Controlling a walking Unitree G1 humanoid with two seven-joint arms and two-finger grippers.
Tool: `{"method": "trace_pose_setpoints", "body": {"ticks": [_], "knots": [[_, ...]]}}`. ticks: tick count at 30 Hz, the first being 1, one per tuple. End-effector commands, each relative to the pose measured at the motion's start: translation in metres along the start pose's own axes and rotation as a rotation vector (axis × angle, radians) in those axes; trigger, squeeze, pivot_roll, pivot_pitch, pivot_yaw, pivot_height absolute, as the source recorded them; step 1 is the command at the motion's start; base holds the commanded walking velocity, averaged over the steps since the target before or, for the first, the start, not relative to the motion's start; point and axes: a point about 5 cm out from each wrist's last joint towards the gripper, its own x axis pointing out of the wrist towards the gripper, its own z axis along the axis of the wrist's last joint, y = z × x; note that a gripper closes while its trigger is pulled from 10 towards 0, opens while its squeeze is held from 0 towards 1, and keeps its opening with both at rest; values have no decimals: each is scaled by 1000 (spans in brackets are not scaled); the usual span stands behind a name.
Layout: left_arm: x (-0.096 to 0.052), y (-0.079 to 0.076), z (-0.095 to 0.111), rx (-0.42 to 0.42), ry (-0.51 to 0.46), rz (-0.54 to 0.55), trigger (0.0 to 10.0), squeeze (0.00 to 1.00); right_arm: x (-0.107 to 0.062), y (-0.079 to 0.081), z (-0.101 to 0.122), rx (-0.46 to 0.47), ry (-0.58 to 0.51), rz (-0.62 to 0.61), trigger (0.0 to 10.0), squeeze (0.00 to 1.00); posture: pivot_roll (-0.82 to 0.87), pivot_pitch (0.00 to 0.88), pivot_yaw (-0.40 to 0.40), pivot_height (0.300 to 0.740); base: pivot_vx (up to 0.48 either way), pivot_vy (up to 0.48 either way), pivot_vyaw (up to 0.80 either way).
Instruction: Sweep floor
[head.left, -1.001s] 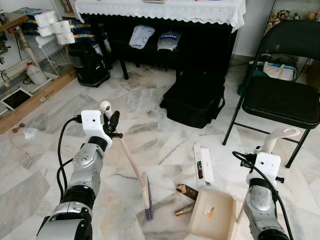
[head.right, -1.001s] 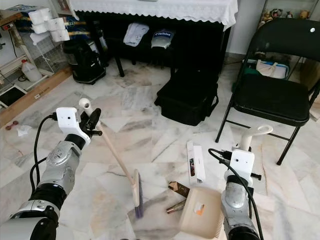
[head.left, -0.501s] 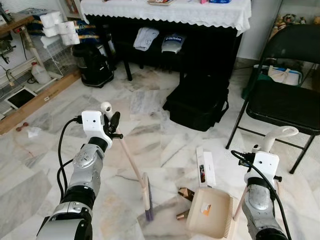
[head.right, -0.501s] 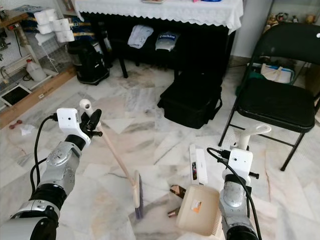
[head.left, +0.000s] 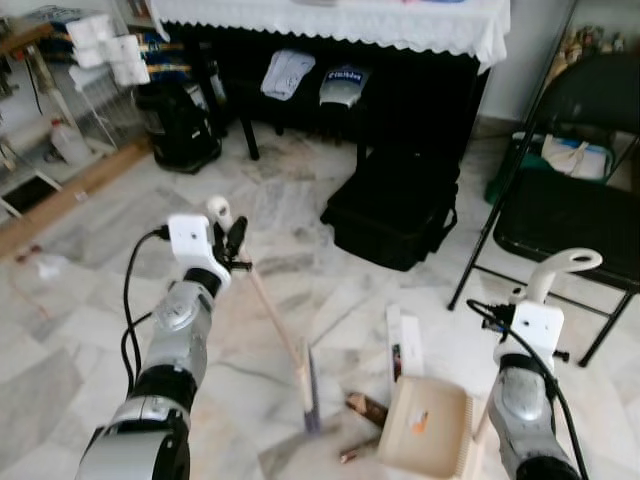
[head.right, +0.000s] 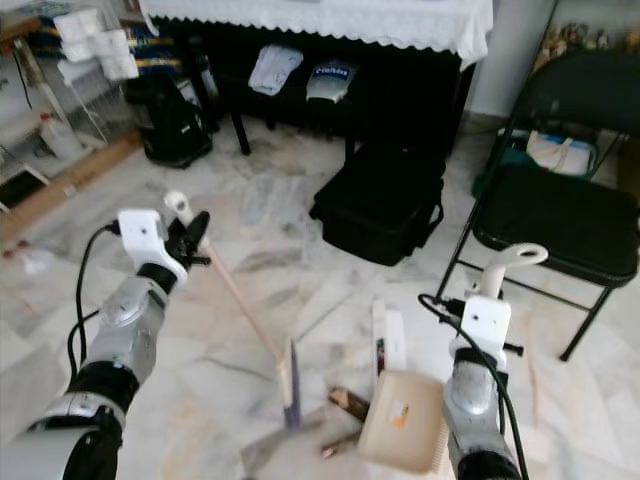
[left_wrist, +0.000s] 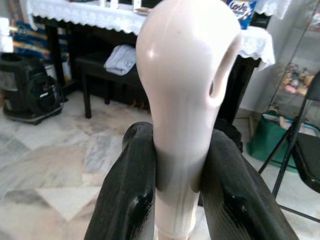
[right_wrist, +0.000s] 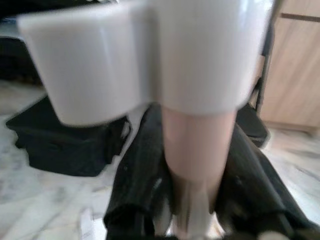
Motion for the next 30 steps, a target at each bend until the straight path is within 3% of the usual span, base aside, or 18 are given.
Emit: {"method": "trace_pose_setpoints", "body": {"ticks": [1,17,30], "knots": [[3,3,10,34,-42,-6,10000,0,-1,2,1,19,-10,0,10000,0,30,94,89,740,0,0,0],[-1,4,8,29,-45,-7,10000,0,-5,2,0,18,-15,8,10000,0,27,116,88,740,0,0,0],[-7,4,3,33,-31,-14,10000,0,-24,-22,-19,-57,21,-19,10000,0,17,171,94,740,0,0,0]]}}
